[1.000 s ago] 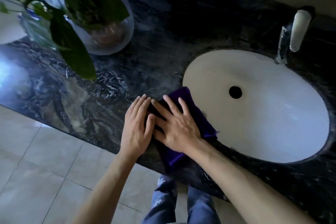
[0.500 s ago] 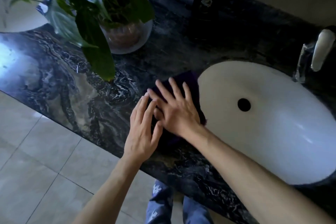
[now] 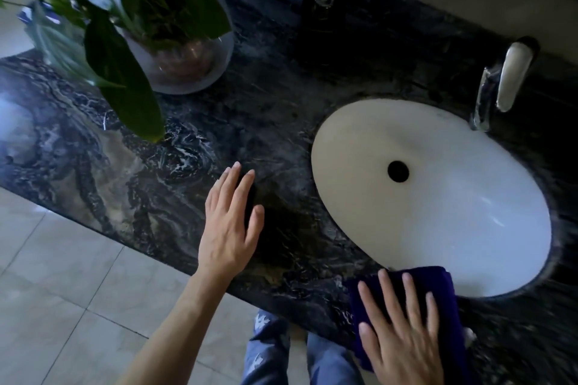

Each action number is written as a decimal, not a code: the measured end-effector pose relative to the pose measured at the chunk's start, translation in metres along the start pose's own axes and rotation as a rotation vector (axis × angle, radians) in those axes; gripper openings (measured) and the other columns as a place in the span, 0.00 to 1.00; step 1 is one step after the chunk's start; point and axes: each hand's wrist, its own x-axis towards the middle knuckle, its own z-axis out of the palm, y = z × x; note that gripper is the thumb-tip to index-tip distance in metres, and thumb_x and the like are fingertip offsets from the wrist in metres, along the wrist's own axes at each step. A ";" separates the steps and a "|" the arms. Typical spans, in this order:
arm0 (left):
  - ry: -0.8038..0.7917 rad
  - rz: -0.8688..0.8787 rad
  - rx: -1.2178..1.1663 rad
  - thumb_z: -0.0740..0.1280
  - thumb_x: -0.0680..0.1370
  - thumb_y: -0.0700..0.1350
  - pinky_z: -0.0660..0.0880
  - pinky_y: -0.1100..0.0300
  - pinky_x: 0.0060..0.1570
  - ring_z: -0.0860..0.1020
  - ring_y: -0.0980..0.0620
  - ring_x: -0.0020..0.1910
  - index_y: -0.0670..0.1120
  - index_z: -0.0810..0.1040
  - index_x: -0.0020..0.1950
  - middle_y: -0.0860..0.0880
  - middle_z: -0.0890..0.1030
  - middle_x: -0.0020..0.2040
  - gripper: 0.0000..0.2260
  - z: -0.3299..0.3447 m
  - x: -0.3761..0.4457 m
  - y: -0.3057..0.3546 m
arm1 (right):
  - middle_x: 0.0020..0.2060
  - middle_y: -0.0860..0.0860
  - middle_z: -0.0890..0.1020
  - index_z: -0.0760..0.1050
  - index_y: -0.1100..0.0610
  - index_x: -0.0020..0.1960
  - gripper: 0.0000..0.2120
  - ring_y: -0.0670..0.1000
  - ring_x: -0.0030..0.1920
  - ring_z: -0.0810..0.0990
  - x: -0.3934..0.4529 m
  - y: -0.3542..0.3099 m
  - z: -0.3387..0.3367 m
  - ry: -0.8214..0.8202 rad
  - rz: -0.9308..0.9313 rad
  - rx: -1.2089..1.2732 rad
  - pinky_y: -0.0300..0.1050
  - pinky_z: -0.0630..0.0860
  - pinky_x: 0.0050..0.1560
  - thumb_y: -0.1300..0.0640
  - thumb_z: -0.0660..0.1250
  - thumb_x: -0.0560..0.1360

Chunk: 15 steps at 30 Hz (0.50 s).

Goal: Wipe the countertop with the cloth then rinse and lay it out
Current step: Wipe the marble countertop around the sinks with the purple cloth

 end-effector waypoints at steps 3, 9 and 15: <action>-0.006 -0.014 -0.030 0.55 0.84 0.53 0.57 0.43 0.78 0.56 0.47 0.81 0.44 0.64 0.79 0.44 0.61 0.81 0.25 0.002 0.001 0.004 | 0.77 0.53 0.67 0.61 0.43 0.79 0.30 0.64 0.77 0.64 0.017 -0.011 -0.004 0.044 -0.104 -0.024 0.72 0.63 0.70 0.42 0.57 0.77; -0.012 -0.015 -0.029 0.55 0.84 0.55 0.57 0.43 0.77 0.55 0.49 0.81 0.46 0.63 0.79 0.46 0.60 0.81 0.26 0.002 0.001 0.001 | 0.80 0.49 0.65 0.61 0.40 0.79 0.31 0.63 0.79 0.62 0.110 -0.082 -0.043 -0.013 -0.336 0.111 0.69 0.60 0.74 0.39 0.62 0.77; -0.012 -0.014 0.032 0.56 0.83 0.54 0.58 0.38 0.76 0.52 0.45 0.82 0.46 0.65 0.78 0.45 0.59 0.82 0.25 0.003 0.005 0.004 | 0.83 0.47 0.41 0.45 0.42 0.82 0.31 0.58 0.82 0.35 0.240 -0.144 -0.083 0.006 -0.527 0.064 0.63 0.36 0.80 0.38 0.46 0.81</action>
